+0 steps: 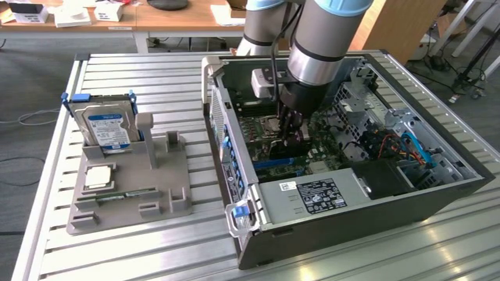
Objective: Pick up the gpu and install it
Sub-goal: 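Insert the gpu into the slot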
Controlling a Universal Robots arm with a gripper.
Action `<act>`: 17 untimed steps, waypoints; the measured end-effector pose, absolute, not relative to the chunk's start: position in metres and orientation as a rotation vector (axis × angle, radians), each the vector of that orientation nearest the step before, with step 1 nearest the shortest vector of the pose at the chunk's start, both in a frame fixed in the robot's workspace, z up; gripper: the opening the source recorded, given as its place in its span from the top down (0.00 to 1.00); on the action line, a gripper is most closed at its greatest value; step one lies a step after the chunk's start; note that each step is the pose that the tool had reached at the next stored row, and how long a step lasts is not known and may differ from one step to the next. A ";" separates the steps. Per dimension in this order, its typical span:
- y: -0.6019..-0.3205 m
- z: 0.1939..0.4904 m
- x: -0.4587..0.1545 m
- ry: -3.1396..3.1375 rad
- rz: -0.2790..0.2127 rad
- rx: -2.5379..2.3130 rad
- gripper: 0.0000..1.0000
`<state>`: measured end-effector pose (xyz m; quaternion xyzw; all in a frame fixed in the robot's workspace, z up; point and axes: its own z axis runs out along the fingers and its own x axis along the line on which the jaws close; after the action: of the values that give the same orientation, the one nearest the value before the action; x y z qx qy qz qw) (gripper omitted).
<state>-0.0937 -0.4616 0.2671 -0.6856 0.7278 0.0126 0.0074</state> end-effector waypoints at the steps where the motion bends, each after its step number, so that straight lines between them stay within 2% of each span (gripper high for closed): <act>1: -0.462 0.267 -0.093 2.276 0.041 -2.144 0.73; 17: -0.462 0.267 -0.093 2.280 0.044 -2.144 0.73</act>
<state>-0.0925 -0.4617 0.2669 -0.6849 0.7285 0.0142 0.0058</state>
